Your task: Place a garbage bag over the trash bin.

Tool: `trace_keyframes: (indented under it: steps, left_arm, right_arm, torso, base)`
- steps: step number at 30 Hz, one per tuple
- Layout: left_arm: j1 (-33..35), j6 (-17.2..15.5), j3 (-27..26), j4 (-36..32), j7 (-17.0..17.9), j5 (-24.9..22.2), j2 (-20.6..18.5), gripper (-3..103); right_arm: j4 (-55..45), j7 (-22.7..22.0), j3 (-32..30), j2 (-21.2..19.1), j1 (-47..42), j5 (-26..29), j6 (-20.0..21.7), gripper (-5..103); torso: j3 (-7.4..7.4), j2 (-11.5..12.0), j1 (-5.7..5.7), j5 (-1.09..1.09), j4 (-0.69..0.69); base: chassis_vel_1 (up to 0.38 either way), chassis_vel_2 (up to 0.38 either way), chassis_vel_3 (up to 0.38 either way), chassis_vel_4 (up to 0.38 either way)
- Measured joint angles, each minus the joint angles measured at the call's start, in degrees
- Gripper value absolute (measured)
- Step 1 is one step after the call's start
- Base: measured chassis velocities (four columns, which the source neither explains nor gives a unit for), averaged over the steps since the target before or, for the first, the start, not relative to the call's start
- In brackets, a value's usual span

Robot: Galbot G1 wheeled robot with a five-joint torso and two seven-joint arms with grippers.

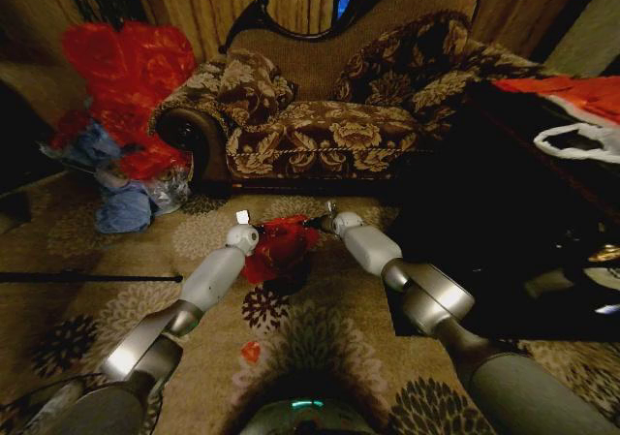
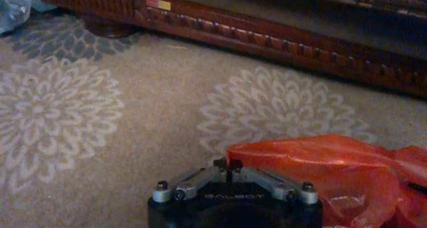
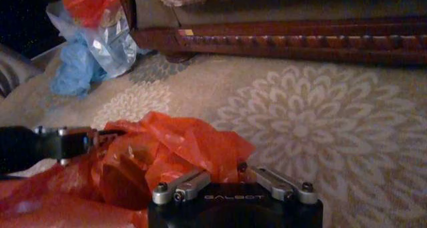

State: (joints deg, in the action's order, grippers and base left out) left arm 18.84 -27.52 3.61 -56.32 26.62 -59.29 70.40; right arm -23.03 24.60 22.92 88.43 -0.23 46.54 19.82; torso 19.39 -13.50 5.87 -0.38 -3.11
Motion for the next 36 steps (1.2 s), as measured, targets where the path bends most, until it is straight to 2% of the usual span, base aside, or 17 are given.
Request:
trace_keyframes:
  steps: [5,13,17,22,26,36]
  left_arm:
    - [0.2,0.1,0.1,1.2,-1.6,0.9,0.4,0]
    - [2.0,0.0,-0.7,0.9,-3.2,1.3,-0.7,0]
    - [3.4,0.2,-1.8,-1.4,-2.8,1.4,-1.2,0]
    - [4.0,1.5,-2.8,-5.4,-2.4,2.6,-2.1,0]
    - [4.4,2.3,-2.9,-9.4,-2.8,3.7,-3.5,0]
    - [7.0,2.4,-3.3,-15.1,-2.6,3.2,-6.1,0]
  right_arm:
    - [2.8,1.3,-0.8,1.3,-0.7,-3.1,-2.5,0]
    - [2.8,1.7,-1.3,1.7,-2.0,-4.0,-3.2,0]
    - [1.9,1.3,-2.1,1.6,-2.1,-4.0,-2.8,0]
    - [-1.7,-1.5,-2.9,1.0,-1.9,-2.4,-0.5,0]
    - [-3.3,-2.5,-3.5,1.1,-0.9,-2.0,-0.2,0]
    - [-5.6,-3.8,-3.0,0.3,0.2,-3.4,0.0,0]
  torso:
    - [-0.03,0.0,-0.02,-0.02,0.02]
    - [-0.06,0.0,-0.04,-0.02,-0.04]
    - [0.0,0.0,-0.01,-0.05,-0.01]
    - [0.1,0.0,0.06,-0.12,-0.01]
    - [0.05,0.0,0.03,-0.04,-0.02]
    - [0.02,0.0,0.01,-0.05,0.0]
  base:
    - [0.0,0.0,0.0,0.0]
    - [0.0,0.0,0.0,0.0]
    - [0.0,0.0,0.0,0.0]
    - [0.0,0.0,0.0,0.0]
    - [0.0,0.0,0.0,0.0]
    - [0.0,0.0,0.0,0.0]
